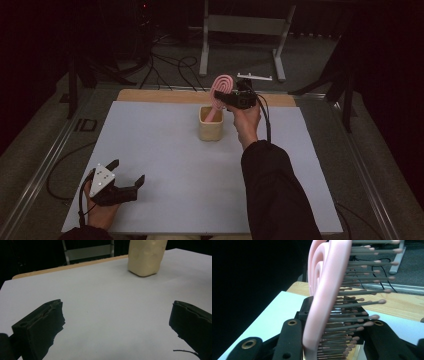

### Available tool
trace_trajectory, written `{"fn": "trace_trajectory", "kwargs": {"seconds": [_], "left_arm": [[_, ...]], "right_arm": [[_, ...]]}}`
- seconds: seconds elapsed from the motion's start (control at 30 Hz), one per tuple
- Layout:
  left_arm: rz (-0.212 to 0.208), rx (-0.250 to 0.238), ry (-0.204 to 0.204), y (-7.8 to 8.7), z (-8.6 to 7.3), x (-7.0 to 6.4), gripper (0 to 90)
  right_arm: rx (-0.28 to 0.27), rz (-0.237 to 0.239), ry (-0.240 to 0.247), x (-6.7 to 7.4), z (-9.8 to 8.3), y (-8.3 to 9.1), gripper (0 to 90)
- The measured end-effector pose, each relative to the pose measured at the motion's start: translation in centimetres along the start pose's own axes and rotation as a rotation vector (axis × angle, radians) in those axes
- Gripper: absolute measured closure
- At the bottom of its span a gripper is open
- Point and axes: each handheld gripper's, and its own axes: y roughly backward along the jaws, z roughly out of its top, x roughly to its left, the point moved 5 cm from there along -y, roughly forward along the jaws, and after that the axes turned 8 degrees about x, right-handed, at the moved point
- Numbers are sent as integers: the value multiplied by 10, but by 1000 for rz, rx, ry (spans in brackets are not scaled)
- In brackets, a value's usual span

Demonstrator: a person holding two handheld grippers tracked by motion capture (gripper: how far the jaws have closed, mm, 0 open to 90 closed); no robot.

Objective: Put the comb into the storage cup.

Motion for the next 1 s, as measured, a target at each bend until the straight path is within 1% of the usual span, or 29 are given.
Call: {"fn": "trace_trajectory", "kwargs": {"seconds": [0.47, 1.0], "left_arm": [[-1, -2, 1, 0, 0, 0, 1], [-4, 1, -2, -1, 0, -1, 1]], "right_arm": [[8, 0, -3, -1, -3, -4, 629], [22, -1, 13, 0, -6, -9, 628]]}}
